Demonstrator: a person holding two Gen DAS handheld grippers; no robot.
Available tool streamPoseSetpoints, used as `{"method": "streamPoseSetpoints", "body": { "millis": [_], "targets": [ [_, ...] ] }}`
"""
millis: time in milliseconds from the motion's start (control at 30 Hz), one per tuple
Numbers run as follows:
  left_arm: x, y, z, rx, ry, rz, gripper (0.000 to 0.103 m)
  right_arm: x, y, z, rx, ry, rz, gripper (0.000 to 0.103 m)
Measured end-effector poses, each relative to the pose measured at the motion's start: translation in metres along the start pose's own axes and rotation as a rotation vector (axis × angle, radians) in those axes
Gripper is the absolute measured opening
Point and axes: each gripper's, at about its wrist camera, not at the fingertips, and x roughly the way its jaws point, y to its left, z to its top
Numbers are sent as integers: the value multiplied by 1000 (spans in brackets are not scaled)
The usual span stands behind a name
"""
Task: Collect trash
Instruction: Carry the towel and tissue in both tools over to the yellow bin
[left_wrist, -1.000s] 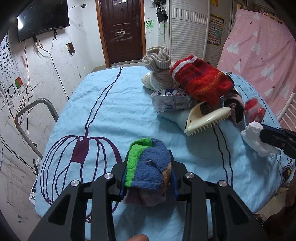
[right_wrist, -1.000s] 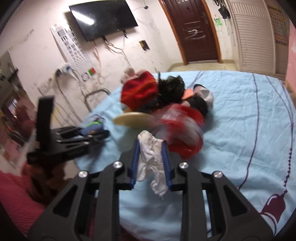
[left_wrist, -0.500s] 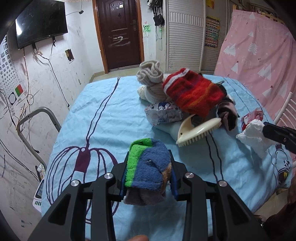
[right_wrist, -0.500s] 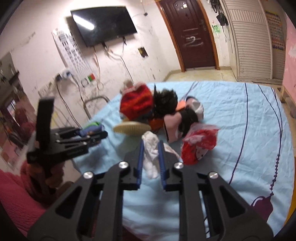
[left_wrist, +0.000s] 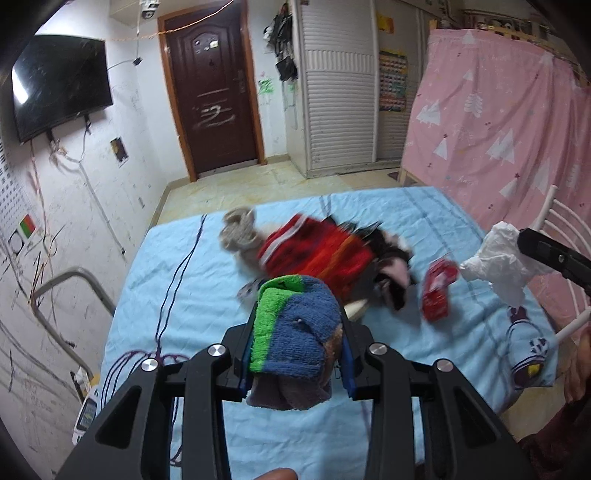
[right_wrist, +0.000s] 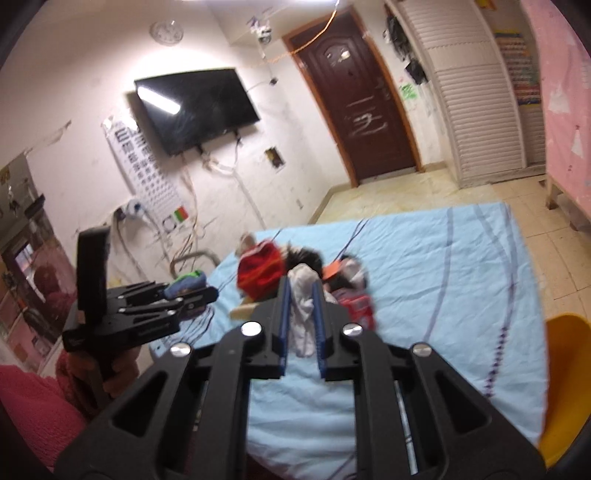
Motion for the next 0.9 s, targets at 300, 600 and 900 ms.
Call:
{"method": "streamPoseSetpoints", "body": {
  "millis": [300, 600, 900],
  "targets": [
    [-3, -65, 41, 92, -28, -141, 28, -46, -44, 12, 76, -111, -120, 12],
    [11, -152, 76, 184, -6, -315, 28, -77, -105, 11, 169, -161, -305, 12],
    [37, -243, 89, 271, 80, -431, 28, -82, -168, -3, 286, -114, -444, 12]
  ]
}}
